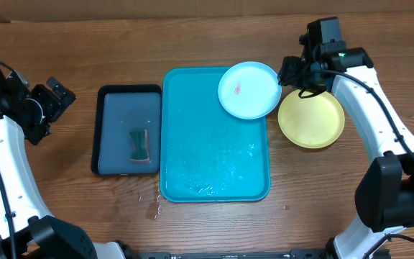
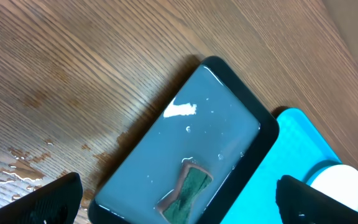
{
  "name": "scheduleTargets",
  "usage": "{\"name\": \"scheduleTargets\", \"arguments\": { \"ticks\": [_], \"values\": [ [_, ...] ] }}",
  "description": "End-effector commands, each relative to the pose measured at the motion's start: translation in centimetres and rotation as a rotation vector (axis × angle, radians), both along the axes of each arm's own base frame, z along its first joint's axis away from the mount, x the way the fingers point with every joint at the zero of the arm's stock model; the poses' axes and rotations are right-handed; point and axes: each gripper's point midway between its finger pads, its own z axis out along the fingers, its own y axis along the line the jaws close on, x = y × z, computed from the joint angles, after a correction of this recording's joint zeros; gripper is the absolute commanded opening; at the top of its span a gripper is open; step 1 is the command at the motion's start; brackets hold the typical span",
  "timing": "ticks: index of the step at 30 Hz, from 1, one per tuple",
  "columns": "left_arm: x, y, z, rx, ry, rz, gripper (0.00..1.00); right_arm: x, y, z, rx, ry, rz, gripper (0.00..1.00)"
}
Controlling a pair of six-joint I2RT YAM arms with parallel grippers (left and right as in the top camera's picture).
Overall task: Clean dirty plates on tray and stack at the side
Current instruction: 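Release the plate and move the right gripper to the white plate rim, then grasp the white plate rim and drag it onto the teal tray center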
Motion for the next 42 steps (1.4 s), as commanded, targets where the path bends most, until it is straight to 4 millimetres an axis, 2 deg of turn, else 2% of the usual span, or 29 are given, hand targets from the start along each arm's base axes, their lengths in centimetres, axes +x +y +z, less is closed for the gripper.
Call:
{"name": "scheduleTargets", "arguments": {
  "ticks": [1, 6, 11, 16, 29, 34, 38, 42],
  "values": [
    [0.1, 0.2, 0.6, 0.006, -0.012, 0.009, 1.0, -0.7, -0.6, -1.7, -0.037, 0.009, -0.016, 0.56],
    [0.1, 0.2, 0.6, 0.006, -0.013, 0.009, 1.0, -0.5, 0.0, -3.9, -0.007, -0.017, -0.023, 0.52],
    [0.1, 0.2, 0.6, 0.006, -0.012, 0.009, 1.0, 0.0, 0.3, -5.0, 0.009, -0.058, -0.037, 0.49],
    [0.1, 0.2, 0.6, 0.006, -0.012, 0.009, 1.0, 0.4, 0.3, -6.2, 0.012, -0.073, -0.036, 0.31],
    [0.1, 0.2, 0.6, 0.006, -0.012, 0.009, 1.0, 1.5, 0.5, -6.3, 0.017, -0.121, -0.039, 0.3],
    [0.1, 0.2, 0.6, 0.006, -0.012, 0.009, 1.0, 1.2, 0.5, -8.6, 0.009, -0.073, -0.037, 0.26],
    [0.1, 0.2, 0.6, 0.006, -0.012, 0.009, 1.0, 1.0, 0.5, -9.8, 0.004, -0.045, -0.037, 0.23],
    [0.1, 0.2, 0.6, 0.006, -0.012, 0.009, 1.0, 1.1, 0.5, -9.7, 0.009, -0.049, -0.044, 0.1]
  ]
}}
